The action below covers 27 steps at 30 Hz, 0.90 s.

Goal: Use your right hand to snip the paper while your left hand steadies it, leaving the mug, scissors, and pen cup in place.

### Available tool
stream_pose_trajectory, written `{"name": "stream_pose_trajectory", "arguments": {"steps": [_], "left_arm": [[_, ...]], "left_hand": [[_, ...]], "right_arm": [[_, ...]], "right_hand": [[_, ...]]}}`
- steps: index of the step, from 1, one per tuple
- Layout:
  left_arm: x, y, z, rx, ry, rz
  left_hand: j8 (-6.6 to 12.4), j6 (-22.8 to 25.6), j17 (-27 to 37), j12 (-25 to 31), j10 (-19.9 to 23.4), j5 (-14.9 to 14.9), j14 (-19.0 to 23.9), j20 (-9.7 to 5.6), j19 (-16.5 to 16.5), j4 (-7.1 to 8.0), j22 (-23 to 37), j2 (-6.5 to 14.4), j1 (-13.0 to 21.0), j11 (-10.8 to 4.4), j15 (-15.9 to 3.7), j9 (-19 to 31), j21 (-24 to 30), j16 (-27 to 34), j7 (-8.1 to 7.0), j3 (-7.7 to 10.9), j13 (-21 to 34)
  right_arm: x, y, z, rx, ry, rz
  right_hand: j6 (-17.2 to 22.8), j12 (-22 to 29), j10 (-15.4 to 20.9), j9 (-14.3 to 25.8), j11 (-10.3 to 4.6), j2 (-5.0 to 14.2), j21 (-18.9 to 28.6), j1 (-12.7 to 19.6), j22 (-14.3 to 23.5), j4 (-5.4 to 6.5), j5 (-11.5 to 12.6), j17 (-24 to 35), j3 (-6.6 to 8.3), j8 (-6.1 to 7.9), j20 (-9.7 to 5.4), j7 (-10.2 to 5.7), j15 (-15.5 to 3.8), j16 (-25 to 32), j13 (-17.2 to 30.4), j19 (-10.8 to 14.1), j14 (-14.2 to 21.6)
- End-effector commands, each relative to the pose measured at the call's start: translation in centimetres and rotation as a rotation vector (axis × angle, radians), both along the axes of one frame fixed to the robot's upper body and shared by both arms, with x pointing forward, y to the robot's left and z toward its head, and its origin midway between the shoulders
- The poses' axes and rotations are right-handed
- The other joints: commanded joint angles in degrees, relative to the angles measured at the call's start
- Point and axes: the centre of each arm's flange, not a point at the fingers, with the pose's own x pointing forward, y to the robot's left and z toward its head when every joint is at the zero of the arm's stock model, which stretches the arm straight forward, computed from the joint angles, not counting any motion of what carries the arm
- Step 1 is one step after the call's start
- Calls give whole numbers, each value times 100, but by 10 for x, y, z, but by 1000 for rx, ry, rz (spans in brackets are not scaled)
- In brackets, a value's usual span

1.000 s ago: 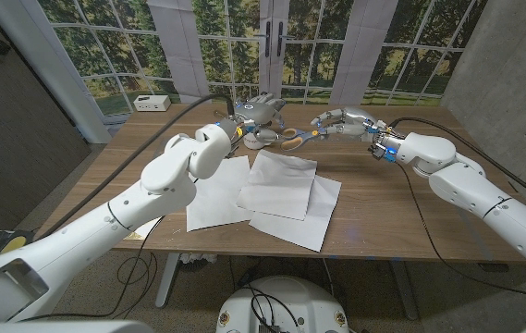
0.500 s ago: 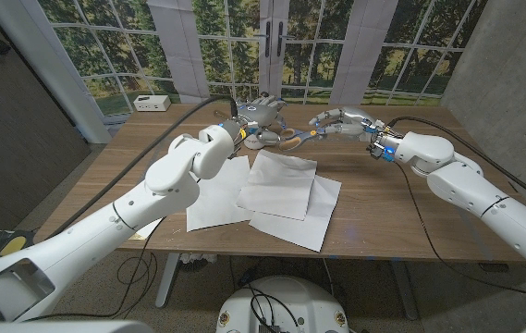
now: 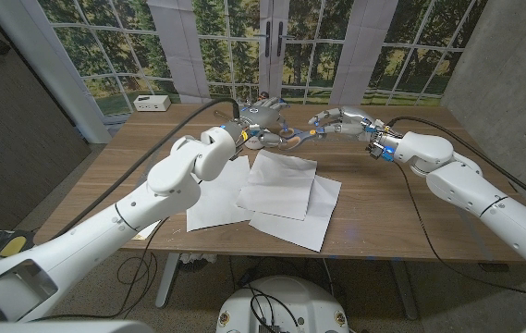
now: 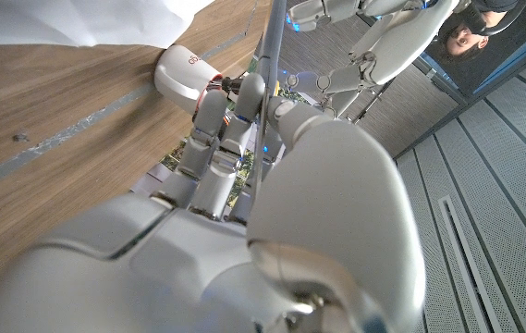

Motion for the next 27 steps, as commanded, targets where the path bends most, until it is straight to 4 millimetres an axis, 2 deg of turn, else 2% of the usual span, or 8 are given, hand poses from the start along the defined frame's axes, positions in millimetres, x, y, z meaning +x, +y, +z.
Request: {"name": "stream_pose_trajectory", "arguments": {"steps": [1, 27], "left_arm": [[5, -4, -5, 14, -21, 13], [14, -12, -9, 19, -4, 12]], "left_hand": [[39, 26, 4, 51, 47, -6, -555, -41, 14, -5, -7, 37, 22, -7, -27, 15, 21, 33, 7, -17, 17], [35, 25, 4, 67, 72, -22, -495, -67, 55, 17, -6, 40, -18, -20, -37, -13, 30, 46, 21, -56, 18]], "right_arm": [[-2, 0, 2, 4, -4, 2], [-3, 1, 3, 12, -18, -6]], "right_hand": [[11, 1, 4, 4, -16, 44, 39, 17, 18, -5, 0, 4, 39, 1, -588, -6, -633, -12, 12, -27, -42], [15, 7, 4, -4, 2, 45, 39, 18, 18, -9, -8, 4, 45, 4, -598, -8, -632, -11, 24, -34, -46]]}}
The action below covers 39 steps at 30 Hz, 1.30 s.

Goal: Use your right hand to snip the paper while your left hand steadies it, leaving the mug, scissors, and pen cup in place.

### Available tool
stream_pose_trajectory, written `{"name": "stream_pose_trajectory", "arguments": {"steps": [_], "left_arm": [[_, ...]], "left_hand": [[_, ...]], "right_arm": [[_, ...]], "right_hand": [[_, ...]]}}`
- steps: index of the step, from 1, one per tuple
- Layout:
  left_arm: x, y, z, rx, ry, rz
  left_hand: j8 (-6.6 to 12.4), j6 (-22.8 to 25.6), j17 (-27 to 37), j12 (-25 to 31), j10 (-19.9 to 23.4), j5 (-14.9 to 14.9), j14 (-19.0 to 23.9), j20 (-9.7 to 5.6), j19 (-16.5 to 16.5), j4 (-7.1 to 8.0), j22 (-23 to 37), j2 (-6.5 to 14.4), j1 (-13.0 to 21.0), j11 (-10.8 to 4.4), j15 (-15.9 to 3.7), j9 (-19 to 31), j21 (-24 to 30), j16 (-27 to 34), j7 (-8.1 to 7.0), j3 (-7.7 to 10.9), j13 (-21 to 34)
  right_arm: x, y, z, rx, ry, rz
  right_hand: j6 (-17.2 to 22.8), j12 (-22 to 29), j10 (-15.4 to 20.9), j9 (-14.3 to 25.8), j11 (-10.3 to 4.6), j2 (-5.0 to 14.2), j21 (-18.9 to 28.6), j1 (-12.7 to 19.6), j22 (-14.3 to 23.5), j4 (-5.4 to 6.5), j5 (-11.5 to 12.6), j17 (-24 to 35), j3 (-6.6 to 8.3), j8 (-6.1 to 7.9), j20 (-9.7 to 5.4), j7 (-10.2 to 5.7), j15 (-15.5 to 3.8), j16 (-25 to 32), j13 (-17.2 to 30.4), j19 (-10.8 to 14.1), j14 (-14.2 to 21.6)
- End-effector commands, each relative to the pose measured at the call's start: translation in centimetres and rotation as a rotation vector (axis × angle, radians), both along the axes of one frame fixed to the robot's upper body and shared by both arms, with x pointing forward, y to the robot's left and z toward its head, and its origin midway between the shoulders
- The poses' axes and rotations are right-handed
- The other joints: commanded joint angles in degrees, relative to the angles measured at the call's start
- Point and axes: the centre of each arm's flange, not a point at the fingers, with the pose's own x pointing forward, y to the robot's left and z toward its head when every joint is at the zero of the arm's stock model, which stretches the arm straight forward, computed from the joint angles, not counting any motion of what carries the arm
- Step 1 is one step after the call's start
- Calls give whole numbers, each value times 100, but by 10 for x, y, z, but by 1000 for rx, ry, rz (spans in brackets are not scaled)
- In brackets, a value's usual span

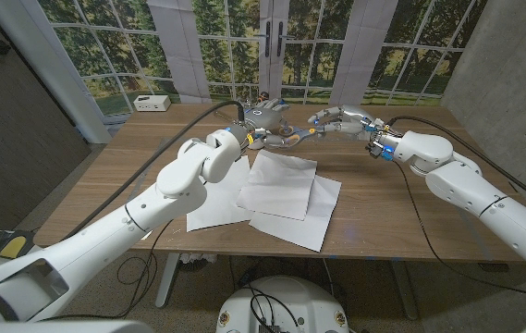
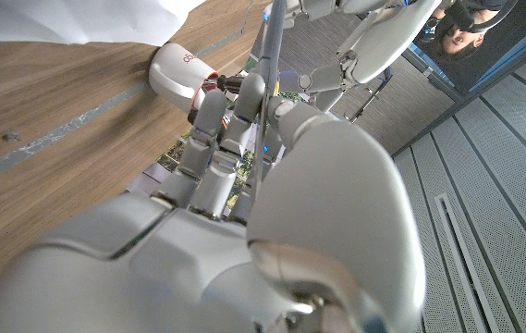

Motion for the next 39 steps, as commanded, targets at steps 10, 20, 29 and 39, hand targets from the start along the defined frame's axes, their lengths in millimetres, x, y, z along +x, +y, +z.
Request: {"name": "stream_pose_trajectory", "arguments": {"steps": [10, 20, 29, 39], "left_arm": [[12, -7, -8, 5, 32, -11], [12, -12, -8, 8, 18, -11], [13, -17, -8, 6, 28, -10], [10, -19, -9, -26, -13, 14]], "left_hand": [[52, 72, 4, 41, 66, 1, -443, -17, 31, -6, -6, 47, -20, -29, -48, 6, 38, 59, 33, -41, 18], [51, 80, 4, 51, 89, -5, -402, -20, 67, 2, -6, 41, -41, -37, -64, -4, 46, 65, 32, -60, 18], [26, 15, 7, 45, 69, -34, -405, -49, 63, 39, -4, -58, -171, -63, -89, -21, 37, 52, 29, -159, 19], [73, 152, 24, 102, 203, 103, -230, -116, 227, 186, 2, -657, -755, -149, -188, -93, 74, 91, -72, -671, 25]], "right_arm": [[-2, 0, 2, 3, -19, -14], [-1, -2, 3, 6, -16, -12], [-1, -1, 4, 10, -16, -1], [-5, 0, 5, 6, -24, 16]], "right_hand": [[9, 14, -3, -7, -28, 45, 35, 16, 17, -8, 8, 2, 46, 1, -594, -7, -633, -12, 24, -39, -49], [6, 6, 2, -10, -16, 49, 34, 14, 17, -7, 5, 2, 48, 2, -594, -1, -632, -10, 9, -42, -50], [-1, 5, -1, -12, -12, 51, 36, 13, 18, -6, 3, 3, 49, 1, -593, 2, -632, -11, 10, -38, -57], [1, 5, -5, -13, -7, 52, 33, 16, 17, -9, 2, 4, 51, 3, -595, -10, -633, -11, 12, -42, -63]]}}
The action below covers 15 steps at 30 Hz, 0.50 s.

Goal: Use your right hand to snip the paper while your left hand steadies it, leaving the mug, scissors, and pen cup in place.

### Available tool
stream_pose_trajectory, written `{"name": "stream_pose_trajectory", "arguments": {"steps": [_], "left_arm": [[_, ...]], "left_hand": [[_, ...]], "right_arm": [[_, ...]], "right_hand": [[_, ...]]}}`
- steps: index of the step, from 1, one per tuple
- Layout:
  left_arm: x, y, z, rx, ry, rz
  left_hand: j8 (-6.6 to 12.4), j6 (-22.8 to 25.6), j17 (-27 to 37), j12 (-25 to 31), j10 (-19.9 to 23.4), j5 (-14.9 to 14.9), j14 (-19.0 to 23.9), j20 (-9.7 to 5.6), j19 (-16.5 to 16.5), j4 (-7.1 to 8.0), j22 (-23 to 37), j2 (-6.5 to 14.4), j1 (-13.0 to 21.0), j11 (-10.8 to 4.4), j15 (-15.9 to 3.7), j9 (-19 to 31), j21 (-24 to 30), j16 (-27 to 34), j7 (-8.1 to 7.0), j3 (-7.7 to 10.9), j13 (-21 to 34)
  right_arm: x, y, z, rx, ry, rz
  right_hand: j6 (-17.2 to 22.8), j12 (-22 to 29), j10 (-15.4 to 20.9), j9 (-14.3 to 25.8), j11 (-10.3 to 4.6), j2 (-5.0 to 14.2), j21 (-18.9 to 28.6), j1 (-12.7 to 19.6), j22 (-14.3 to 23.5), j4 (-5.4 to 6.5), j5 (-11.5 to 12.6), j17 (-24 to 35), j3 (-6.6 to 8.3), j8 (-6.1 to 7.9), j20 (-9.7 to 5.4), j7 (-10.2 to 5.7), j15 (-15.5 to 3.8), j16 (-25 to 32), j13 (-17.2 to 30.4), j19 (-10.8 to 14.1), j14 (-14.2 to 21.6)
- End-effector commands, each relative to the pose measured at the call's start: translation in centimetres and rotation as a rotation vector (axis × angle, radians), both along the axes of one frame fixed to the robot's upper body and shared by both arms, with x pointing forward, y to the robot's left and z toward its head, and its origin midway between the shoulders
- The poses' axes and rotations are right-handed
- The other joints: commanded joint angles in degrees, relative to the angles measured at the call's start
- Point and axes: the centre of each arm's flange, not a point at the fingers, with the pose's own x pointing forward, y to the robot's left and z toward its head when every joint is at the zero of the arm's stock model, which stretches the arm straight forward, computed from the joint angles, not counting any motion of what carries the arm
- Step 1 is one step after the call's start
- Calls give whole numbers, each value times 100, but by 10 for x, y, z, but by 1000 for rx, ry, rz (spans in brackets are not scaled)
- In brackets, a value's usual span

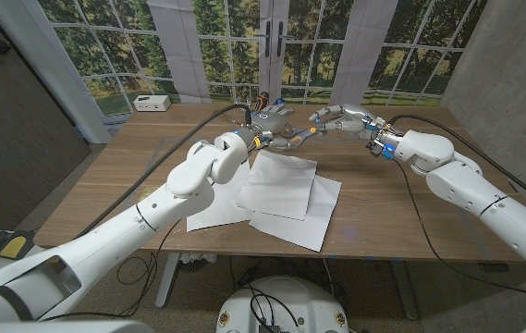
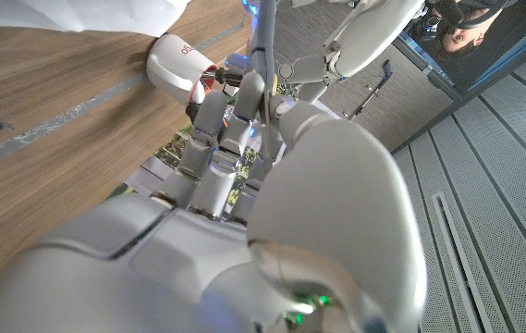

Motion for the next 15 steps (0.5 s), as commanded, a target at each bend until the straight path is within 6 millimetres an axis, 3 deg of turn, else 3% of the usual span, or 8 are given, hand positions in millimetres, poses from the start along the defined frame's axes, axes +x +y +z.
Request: {"name": "stream_pose_trajectory", "arguments": {"steps": [1, 6, 12, 15], "left_arm": [[-3, -6, -2, -28, -33, 18], [-3, -7, -4, -26, -43, 27], [-3, -9, -6, -31, -46, 30], [-3, -9, -7, -28, -50, 27]], "left_hand": [[60, 78, 11, 60, 58, 97, -225, -16, 96, 29, 2, -136, -170, -42, -80, -17, 56, 51, -87, -124, 11], [46, 36, 6, 62, 63, 154, -189, -7, 141, 28, 3, -94, -135, -7, -56, -15, 64, 52, -106, -118, 12], [71, 14, -3, 73, 102, 233, -148, 68, 184, -46, 2, 376, 238, 37, -6, 21, 49, 30, -75, 129, 13], [97, 54, -8, 93, 160, 219, -85, 76, 229, -96, 0, 504, 379, 27, -16, 31, 55, 39, -79, 208, 12]], "right_arm": [[-5, 2, 3, -1, -9, 24], [-6, 2, 3, 1, -9, 28], [-8, 1, 2, 10, -7, 36], [-10, 1, 2, 15, -4, 48]], "right_hand": [[7, 6, -6, 14, -16, 55, 31, 21, 16, -1, 29, 6, 42, 6, -595, -3, -644, -11, 15, -44, -52], [3, 8, -3, 13, -14, 58, 37, 18, 19, 3, 27, 6, 39, 4, -593, -1, -643, -7, 17, -39, -45], [4, 11, 2, 12, -14, 54, 33, 16, 17, 2, 27, 6, 39, 5, -593, 3, -642, -8, 19, -46, -50], [11, 10, 3, 11, -45, 62, 31, 15, 17, 5, 27, 6, 43, 8, -593, 0, -643, -6, 18, -45, -46]]}}
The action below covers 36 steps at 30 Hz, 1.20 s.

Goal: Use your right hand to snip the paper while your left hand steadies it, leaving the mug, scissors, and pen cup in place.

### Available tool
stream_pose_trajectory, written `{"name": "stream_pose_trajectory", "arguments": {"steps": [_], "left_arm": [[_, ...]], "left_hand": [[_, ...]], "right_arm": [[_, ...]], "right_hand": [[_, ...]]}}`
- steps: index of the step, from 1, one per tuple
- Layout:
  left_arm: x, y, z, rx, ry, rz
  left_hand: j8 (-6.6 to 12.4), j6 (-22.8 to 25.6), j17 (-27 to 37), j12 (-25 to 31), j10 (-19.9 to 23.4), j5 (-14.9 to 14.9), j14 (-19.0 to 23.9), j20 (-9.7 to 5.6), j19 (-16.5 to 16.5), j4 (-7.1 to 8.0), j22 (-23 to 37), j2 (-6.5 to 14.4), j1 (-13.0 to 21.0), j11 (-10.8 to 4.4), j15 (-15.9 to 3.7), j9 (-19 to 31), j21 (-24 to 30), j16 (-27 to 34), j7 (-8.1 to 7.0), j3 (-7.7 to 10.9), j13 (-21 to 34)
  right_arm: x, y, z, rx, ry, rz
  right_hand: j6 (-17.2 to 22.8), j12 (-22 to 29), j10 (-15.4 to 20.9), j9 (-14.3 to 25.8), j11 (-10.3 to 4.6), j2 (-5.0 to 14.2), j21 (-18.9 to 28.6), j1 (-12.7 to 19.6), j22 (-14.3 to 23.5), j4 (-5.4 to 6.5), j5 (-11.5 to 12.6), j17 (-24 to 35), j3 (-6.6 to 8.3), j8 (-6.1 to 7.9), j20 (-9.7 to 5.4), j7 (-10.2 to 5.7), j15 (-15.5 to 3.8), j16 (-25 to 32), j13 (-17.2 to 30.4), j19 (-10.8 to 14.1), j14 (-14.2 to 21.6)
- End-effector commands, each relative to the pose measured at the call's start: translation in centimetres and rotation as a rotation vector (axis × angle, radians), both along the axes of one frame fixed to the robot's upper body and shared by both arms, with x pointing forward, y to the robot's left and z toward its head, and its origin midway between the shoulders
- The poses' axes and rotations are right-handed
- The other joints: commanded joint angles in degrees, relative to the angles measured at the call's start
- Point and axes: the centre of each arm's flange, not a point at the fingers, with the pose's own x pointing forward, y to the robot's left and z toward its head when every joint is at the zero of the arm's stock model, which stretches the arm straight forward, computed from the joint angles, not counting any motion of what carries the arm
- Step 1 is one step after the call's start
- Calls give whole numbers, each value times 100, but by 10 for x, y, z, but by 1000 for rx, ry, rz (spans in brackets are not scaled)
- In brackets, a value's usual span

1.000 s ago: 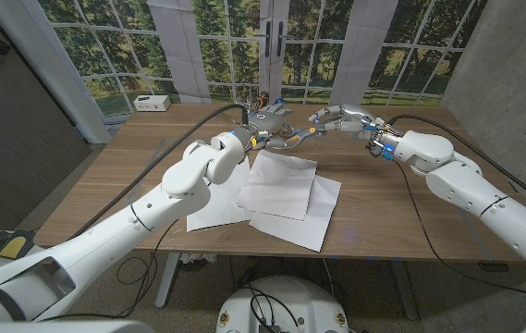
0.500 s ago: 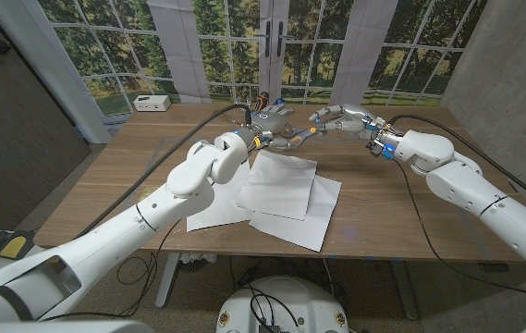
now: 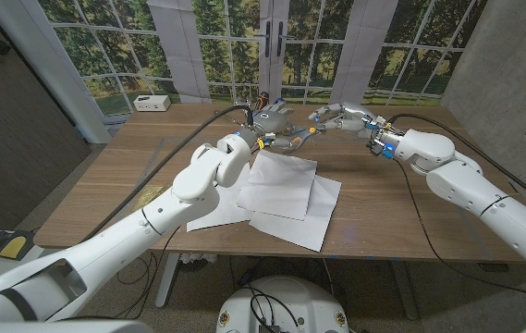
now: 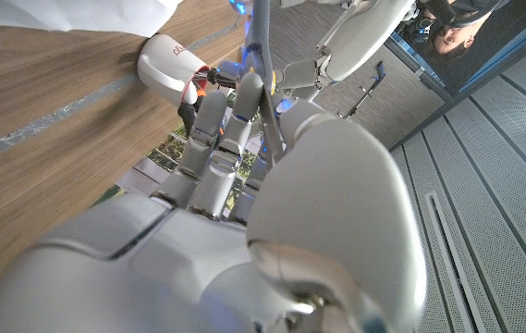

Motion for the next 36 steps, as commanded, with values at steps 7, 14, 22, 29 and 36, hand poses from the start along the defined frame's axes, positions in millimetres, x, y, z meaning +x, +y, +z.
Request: {"name": "stream_pose_trajectory", "arguments": {"steps": [7, 14, 22, 29, 36], "left_arm": [[-1, -5, -7, 5, -14, -5], [-1, -5, -10, 3, -15, -17], [0, -2, -10, -18, -30, -27], [0, 1, -13, -46, -43, -42], [-2, 2, -17, -112, -89, -121]], "left_hand": [[187, 425, -2, 125, 318, -53, 85, 31, 162, -120, -2, 347, 353, -48, -26, 35, 20, 31, -8, 200, 8], [211, 546, -3, 159, 432, -107, 181, 25, 209, -114, -2, 315, 337, -78, -61, 23, 20, 41, 18, 159, 8], [315, 1008, -3, 486, 1459, -186, 975, 131, 736, -174, 33, 459, 585, -273, -260, 58, 120, 166, -20, 196, 64], [414, 1132, 28, 715, 2163, -227, 1758, 215, 863, -176, 47, 606, 838, -564, -635, 206, 104, 312, -312, 285, 204], [513, 1153, 237, 1218, 3262, -226, 2643, 336, 1024, -126, 61, 849, 933, -934, -1038, 186, 119, 729, -600, 359, 739]], "right_arm": [[-4, -2, -2, 29, 25, 34], [-3, -3, -3, 46, 44, 47], [-2, -2, -4, 61, 59, 54], [-1, -1, -3, 62, 74, 60], [0, -3, -2, 67, 83, 75]], "right_hand": [[11, 10, -3, 9, -10, 44, 35, 1, 19, 1, 19, 7, 42, 7, -592, 2, -651, -21, 23, -41, -33], [3, 6, -4, 9, -15, 42, 34, 3, 18, -2, 18, 6, 43, 4, -595, -7, -650, -21, 18, -45, -34], [8, 7, -7, 7, -10, 48, 37, 4, 19, 0, 19, 5, 46, 7, -595, -5, -650, -21, 23, -43, -37], [10, 9, 6, 6, -27, 45, 41, -5, 20, 4, 19, 4, 42, 7, -592, 3, -651, -18, 20, -44, -31], [20, 3, 1, 5, -5, 43, 42, -4, 19, 1, 19, 4, 44, 10, -588, -2, -652, -19, 14, -39, -34]]}}
